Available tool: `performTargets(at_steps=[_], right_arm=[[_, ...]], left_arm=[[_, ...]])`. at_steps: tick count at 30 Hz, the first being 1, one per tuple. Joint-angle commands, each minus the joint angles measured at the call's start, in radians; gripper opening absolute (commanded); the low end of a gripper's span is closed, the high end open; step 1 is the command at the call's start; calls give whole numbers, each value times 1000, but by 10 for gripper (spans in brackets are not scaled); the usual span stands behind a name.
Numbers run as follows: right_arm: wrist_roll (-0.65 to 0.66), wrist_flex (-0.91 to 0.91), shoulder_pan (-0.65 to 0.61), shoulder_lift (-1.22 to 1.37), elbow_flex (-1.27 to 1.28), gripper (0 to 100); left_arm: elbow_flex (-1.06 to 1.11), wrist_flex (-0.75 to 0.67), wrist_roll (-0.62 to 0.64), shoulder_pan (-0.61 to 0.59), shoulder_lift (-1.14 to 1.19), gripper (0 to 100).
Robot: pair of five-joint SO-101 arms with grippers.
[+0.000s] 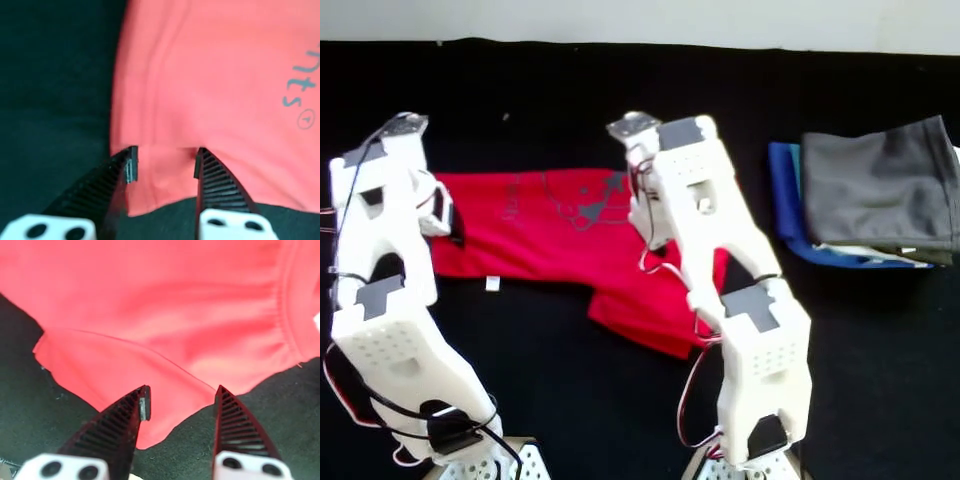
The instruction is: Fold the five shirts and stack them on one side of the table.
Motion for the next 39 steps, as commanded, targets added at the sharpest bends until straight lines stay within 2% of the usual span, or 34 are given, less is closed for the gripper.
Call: performTargets(at_steps=[1, 5, 13, 19, 26, 30, 35, 39], right_arm=[[8, 1, -31, -74, -2, 206], [8, 10, -41, -76, -2, 206], [34, 22, -53, -186, 84, 206], [43, -107, -58, -406, 469, 206], [43, -458, -62, -602, 964, 206], [43, -487, -87, -618, 993, 206], [98, -414, -222, -613, 949, 209], [112, -420, -268, -608, 908, 209]], left_arm=[[-99, 141, 0, -8, -51, 196], [-116, 180, -2, -12, -38, 196], [-74, 92, -2, -54, 62, 196], [-74, 68, -2, -59, 77, 196], [-74, -43, -2, -62, 79, 196], [-76, -41, 0, -62, 70, 196], [-77, -46, 0, -71, 70, 196], [-97, -44, 0, -76, 76, 196]])
